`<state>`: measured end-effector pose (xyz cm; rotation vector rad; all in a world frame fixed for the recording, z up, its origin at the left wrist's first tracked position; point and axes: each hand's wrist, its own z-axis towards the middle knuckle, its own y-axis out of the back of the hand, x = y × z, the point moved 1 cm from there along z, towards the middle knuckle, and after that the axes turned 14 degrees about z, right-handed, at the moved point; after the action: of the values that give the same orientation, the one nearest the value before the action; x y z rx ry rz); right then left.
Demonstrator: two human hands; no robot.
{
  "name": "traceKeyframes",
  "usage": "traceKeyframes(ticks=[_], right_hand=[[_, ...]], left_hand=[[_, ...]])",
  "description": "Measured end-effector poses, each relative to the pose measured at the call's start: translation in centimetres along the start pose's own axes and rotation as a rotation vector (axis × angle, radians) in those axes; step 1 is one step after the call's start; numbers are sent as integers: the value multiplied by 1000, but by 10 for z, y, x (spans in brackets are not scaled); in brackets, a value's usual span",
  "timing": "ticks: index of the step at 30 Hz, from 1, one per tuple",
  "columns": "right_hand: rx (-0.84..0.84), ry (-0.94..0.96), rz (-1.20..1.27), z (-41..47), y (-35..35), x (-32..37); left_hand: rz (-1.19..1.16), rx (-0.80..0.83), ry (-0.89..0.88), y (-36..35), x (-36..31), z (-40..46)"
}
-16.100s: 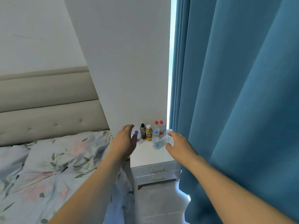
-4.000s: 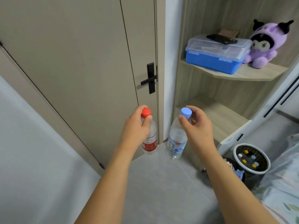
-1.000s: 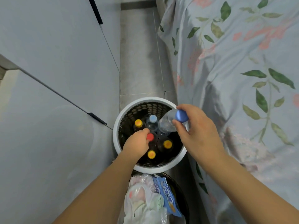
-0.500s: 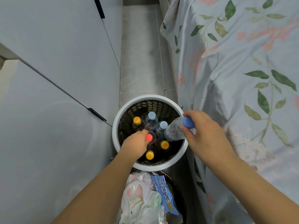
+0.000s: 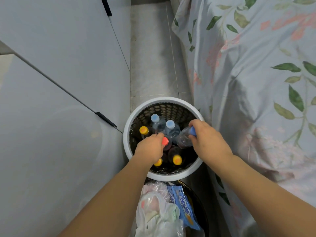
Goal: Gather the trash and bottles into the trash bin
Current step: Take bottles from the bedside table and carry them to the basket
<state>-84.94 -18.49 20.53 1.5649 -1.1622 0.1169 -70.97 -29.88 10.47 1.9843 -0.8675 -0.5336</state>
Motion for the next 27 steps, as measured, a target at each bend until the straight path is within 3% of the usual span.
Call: traceKeyframes(ticks=[5, 10, 19, 24, 27], right_hand=[[61, -32, -22, 4, -11, -3], [2, 6, 62, -14, 3, 0], [-109, 126, 72, -68, 81, 29], [-207, 148, 103, -115, 161, 61], [-271, 163, 110, -151, 225, 87]], left_hand=[[39, -16, -7, 6, 2, 1], [-6, -42, 7, 23, -1, -12], [-83, -420, -83, 114, -34, -67], [-45, -663, -207, 201, -71, -118], [-62, -723, -226, 270, -97, -156]])
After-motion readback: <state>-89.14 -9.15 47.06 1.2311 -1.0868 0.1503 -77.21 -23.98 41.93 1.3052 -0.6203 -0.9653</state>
